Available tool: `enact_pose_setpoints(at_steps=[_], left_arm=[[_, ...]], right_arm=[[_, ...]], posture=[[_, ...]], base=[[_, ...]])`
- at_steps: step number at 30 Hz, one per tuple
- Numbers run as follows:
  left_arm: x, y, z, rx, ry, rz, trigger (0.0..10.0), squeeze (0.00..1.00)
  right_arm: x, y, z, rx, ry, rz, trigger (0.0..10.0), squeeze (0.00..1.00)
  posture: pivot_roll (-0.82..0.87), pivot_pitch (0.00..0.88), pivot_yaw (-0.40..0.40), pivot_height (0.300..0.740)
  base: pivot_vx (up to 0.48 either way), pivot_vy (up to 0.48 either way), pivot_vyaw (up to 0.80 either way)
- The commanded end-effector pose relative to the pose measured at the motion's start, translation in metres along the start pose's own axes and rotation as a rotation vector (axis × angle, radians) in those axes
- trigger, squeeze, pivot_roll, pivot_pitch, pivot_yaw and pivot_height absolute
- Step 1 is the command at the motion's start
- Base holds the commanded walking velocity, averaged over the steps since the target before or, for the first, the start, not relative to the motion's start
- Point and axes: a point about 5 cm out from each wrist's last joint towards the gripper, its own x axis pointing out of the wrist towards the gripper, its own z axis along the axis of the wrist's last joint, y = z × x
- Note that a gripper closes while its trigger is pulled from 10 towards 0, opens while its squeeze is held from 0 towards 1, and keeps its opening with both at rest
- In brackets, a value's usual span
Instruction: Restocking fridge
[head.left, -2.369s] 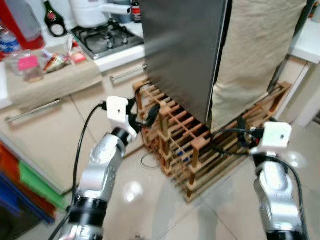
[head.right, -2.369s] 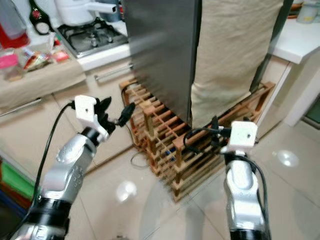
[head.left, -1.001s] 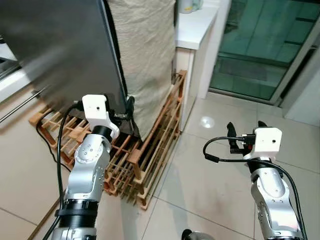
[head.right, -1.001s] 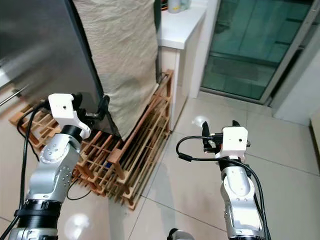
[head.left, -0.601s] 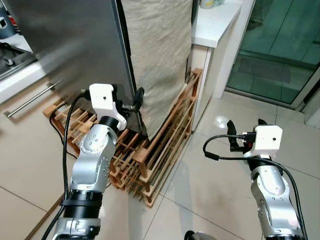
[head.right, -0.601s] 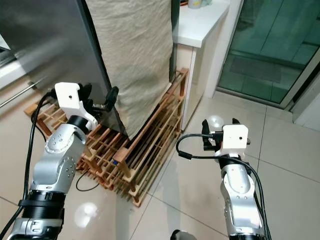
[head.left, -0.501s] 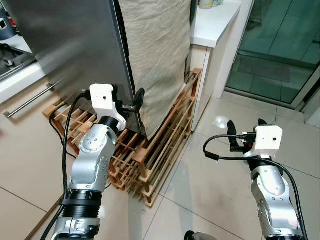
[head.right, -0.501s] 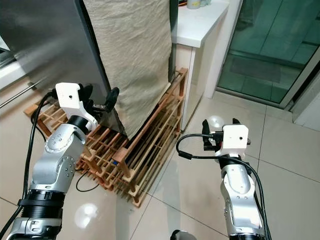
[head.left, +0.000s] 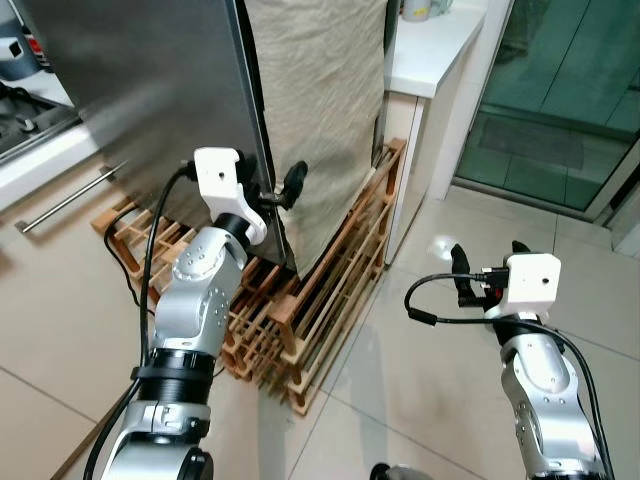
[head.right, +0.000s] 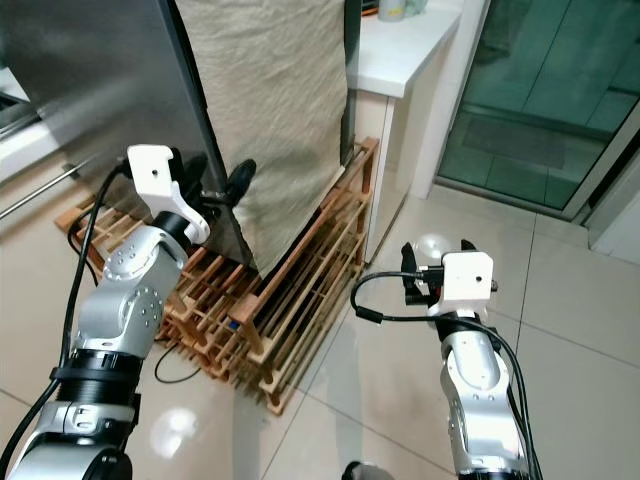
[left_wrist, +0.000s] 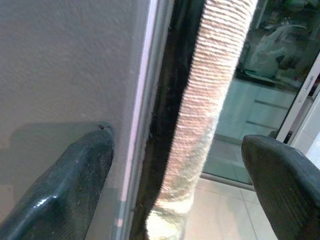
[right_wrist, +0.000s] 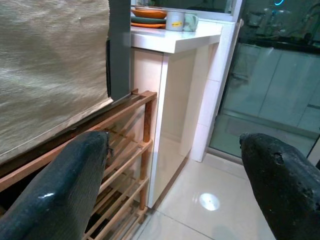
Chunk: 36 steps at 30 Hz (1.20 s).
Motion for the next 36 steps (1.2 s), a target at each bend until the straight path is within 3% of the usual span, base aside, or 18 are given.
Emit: enact_pose_setpoints(at_steps=[1, 10, 25, 36], left_arm=[[0.002, 0.001, 0.004, 0.004, -0.010, -0.012, 10.0, 0.00], [0.004, -0.002, 0.005, 0.002, -0.017, -0.034, 10.0, 0.00], [-0.006, -0.018, -0.005, -0.052, 0.013, -0.072, 10.0, 0.00], [0.001, -0.009, -0.015, -0.012, 0.043, 0.014, 10.0, 0.00]], right_arm=[[0.001, 0.000, -0.002, 0.008, 0.019, 0.006, 10.0, 0.07], [-0.002, 0.001, -0.004, 0.011, 0.025, 0.009, 10.0, 0.07], [-0.002, 0.001, -0.005, 0.010, 0.027, 0.001, 10.0, 0.07], [0.001, 0.006, -0.005, 0.017, 0.028, 0.007, 10.0, 0.07]], posture=[[-0.10, 0.000, 0.072, 0.740], [-0.10, 0.000, 0.076, 0.740], [-0.10, 0.000, 0.075, 0.740], [-0.10, 0.000, 0.083, 0.740]], base=[[0.000, 0.000, 0.00], [0.000, 0.000, 0.00], [0.000, 0.000, 0.00], [0.000, 0.000, 0.00]])
